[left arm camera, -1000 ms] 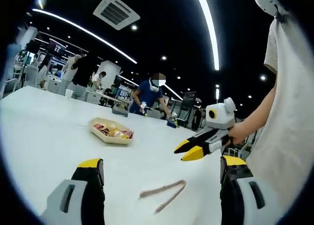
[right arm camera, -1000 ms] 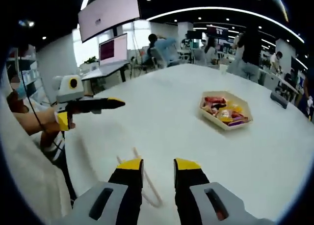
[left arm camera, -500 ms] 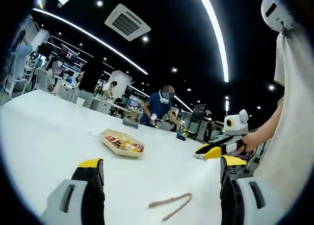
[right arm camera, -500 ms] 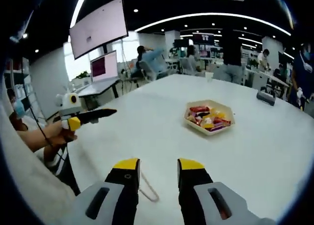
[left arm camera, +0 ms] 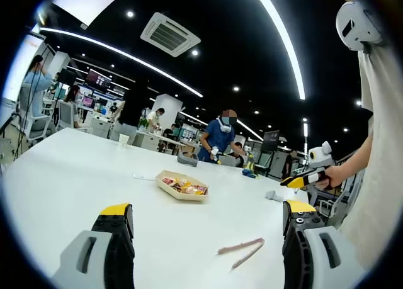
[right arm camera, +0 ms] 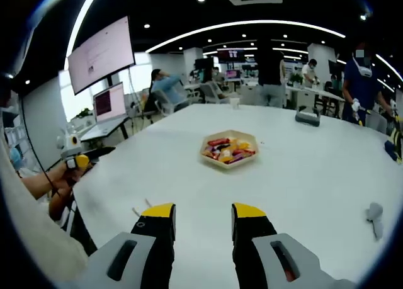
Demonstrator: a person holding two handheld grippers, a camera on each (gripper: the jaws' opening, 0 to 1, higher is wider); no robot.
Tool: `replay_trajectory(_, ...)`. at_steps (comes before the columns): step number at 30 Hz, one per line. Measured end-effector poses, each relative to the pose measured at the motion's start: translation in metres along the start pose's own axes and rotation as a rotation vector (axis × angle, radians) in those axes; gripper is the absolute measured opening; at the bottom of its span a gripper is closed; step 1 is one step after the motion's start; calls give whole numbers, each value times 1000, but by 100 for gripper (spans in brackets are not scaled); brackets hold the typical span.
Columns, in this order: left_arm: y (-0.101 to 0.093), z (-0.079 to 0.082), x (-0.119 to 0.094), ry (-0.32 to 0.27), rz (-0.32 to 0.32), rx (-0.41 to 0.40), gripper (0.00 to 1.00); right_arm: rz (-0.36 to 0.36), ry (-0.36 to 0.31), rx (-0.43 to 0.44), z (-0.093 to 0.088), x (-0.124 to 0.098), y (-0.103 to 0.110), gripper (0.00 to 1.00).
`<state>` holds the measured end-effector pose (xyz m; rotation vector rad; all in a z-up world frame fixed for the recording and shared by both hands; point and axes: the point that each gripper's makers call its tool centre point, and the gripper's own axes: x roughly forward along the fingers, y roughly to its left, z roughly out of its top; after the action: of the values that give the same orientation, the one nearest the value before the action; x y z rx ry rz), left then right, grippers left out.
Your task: Place the target food into the container with the food tongs after gripping and lifting it, then release it inside without dropping or visibly crushing the food.
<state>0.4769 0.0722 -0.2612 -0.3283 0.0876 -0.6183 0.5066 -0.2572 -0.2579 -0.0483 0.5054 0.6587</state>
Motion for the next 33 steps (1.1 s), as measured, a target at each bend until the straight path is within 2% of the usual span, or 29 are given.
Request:
replay_trajectory(3, 0, 7, -3, -7, 4, -9, 99, -34, -17, 24, -4, -8, -12, 35)
replay_trajectory(6, -4, 12, -5, 15, 7, -12, 99, -61, -42, 39, -2, -13, -20, 36)
replay_trajectory(10, -6, 19, -8, 27, 15, 17, 99, -69, -73, 49, 4, -14, -22, 36)
replay_trajectory(15, -6, 28, -12, 56, 13, 22, 99, -66, -110, 42, 9, -19, -25, 36)
replay_trajectory(23, -9, 34, -15, 77, 16, 53, 99, -50, -121, 58, 3, -18, -22, 36)
replay_trajectory(33, -10, 32, -24, 88, 49, 70, 99, -15, -113, 68, -3, -16, -13, 41)
